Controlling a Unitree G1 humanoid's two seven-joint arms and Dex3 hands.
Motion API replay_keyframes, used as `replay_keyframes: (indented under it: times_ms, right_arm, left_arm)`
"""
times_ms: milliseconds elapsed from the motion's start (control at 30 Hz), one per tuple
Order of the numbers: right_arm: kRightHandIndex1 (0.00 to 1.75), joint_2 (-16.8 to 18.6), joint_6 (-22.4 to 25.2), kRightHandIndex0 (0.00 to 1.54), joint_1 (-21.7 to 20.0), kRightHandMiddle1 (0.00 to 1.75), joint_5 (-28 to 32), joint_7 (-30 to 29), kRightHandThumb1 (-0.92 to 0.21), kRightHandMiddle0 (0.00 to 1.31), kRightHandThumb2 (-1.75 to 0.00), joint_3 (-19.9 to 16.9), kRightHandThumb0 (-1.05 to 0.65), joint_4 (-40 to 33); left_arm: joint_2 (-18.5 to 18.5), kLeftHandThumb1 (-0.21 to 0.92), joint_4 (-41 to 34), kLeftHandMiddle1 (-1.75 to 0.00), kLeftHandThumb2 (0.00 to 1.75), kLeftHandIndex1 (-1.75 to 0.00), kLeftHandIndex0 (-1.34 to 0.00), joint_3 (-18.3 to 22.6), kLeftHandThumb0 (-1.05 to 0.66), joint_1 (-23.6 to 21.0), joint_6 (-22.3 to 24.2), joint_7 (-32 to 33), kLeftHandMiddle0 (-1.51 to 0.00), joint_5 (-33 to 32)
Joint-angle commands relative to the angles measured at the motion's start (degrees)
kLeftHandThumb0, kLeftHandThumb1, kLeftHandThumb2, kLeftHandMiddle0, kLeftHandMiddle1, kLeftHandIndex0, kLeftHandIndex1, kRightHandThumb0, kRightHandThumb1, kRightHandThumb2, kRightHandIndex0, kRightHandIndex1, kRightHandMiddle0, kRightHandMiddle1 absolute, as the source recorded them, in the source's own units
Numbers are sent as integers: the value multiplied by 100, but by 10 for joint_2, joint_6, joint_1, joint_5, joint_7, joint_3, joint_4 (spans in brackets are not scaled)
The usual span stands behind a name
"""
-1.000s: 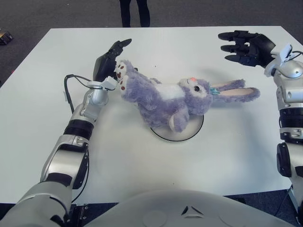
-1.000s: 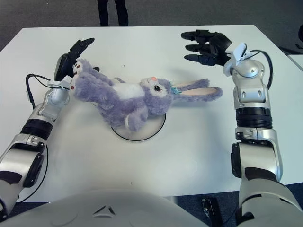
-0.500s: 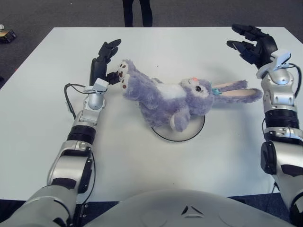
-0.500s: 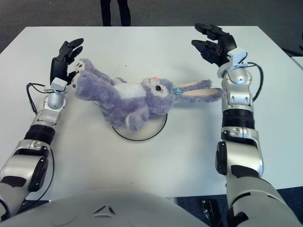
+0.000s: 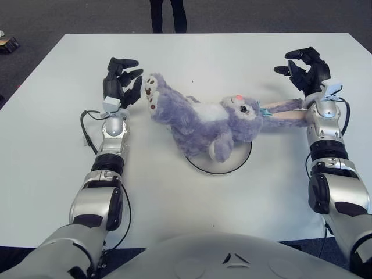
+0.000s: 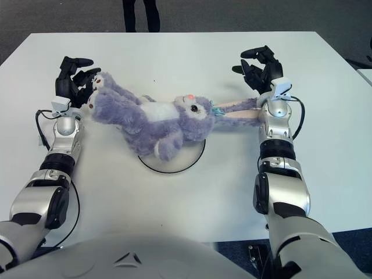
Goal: Put the doll into the plate.
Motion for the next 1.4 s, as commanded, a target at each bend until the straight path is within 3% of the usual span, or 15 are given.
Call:
replay_keyframes:
  times_ms: [0, 233, 433, 1367]
  right_arm:
    - [151, 6, -25, 52, -15, 175, 15, -1, -92, 20, -51, -12, -34, 17]
    - [170, 12, -36, 48, -17, 175, 29, 2, -92, 21, -51, -24, -34, 37]
    - [174, 15, -26, 49, -23, 175, 32, -7, -92, 21, -51, -29, -34, 51]
    - [175, 27, 12, 57, -28, 175, 17, -16, -92, 21, -51, -19, -35, 61]
  left_arm:
    - [-9, 92, 4, -124, 37, -158, -36, 9, -35, 3, -1, 3, -71, -4]
    - [-16, 92, 2, -157, 41, -163, -31, 18, -35, 6, -4, 2, -69, -5]
    - [-20, 92, -5, -169, 43, -165, -30, 22, -35, 9, 8, 26, -71, 12]
    - [-34, 92, -33, -174, 43, -165, -30, 20, -35, 22, 36, 70, -77, 31]
